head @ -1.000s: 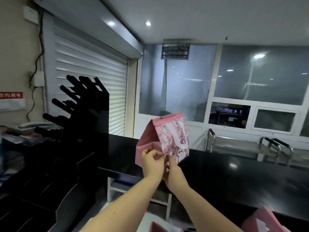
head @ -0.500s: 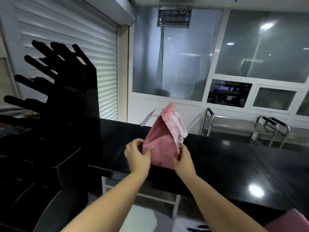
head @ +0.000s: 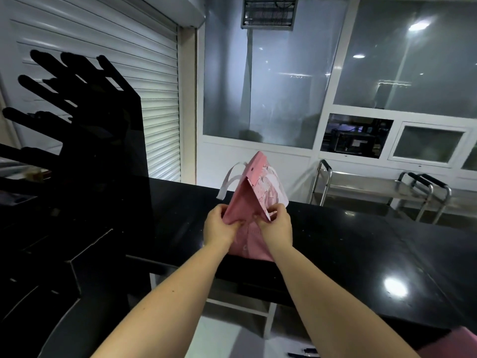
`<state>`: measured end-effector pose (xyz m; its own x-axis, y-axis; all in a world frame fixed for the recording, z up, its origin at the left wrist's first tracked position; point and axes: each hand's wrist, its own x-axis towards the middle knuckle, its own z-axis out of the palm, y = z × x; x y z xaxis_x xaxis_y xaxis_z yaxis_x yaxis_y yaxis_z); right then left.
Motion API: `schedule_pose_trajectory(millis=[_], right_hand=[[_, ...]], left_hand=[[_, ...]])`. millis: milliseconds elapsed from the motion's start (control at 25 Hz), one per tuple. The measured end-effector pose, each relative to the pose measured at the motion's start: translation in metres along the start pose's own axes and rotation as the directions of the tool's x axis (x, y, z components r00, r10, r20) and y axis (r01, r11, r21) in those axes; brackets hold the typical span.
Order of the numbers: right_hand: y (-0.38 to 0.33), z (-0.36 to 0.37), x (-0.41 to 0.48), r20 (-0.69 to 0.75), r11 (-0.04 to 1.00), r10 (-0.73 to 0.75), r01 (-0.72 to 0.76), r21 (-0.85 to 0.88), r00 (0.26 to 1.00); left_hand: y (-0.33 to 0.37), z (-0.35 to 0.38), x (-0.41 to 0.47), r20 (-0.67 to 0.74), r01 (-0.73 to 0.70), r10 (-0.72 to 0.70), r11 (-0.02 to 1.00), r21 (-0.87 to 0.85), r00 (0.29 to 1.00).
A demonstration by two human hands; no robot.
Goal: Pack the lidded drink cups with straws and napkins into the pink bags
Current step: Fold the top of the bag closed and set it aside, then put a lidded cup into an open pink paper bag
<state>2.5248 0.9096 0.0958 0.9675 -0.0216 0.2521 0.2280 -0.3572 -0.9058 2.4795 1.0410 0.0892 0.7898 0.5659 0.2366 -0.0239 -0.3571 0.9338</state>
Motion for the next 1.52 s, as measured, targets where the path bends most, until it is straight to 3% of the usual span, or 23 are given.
schedule_pose_trajectory(millis=[160,800,960,1040,1120,1240,1320,1400,1520], right_hand=[[0.027,-0.007,-0.017,0.049,0.997,0.063,-0.061,-0.042,0.997],[0.034,-0.007,-0.049,0.178,0.977,0.101,-0.064,-0.203,0.979],[0.025,-0.033,-0.054,0.165,0.978,0.020,0.015,-0.206,0.986],[0.007,-0.057,-0.050,0.096,0.964,-0.089,0.110,-0.242,0.991],[-0.011,-0.086,-0.049,0.078,0.912,-0.201,0.216,-0.349,0.976],[-0.030,-0.137,-0.066,0.156,0.734,-0.301,0.333,-0.592,0.941],[-0.036,-0.183,-0.088,0.199,0.575,-0.307,0.348,-0.740,0.931],[-0.039,-0.237,-0.112,0.180,0.439,-0.305,0.305,-0.845,0.935],[-0.042,-0.333,-0.159,0.060,0.344,-0.306,0.169,-0.923,0.950]], left_hand=[[-0.027,-0.006,-0.011,-0.002,0.042,-0.042,0.999,-0.003,0.999],[-0.050,-0.035,-0.034,-0.026,0.060,-0.057,0.985,0.160,0.998],[-0.029,-0.042,-0.037,-0.065,-0.177,0.187,0.974,0.141,0.980],[0.002,-0.045,-0.037,-0.071,-0.361,0.384,0.906,0.219,0.921],[0.035,-0.044,-0.044,0.025,-0.530,0.552,0.785,0.320,0.834],[0.078,-0.024,-0.068,0.215,-0.725,0.719,0.536,0.434,0.660],[0.108,0.003,-0.098,0.368,-0.796,0.728,0.404,0.451,0.578],[0.144,0.034,-0.138,0.481,-0.851,0.713,0.336,0.404,0.510],[0.202,0.077,-0.206,0.536,-0.899,0.727,0.289,0.329,0.430]])
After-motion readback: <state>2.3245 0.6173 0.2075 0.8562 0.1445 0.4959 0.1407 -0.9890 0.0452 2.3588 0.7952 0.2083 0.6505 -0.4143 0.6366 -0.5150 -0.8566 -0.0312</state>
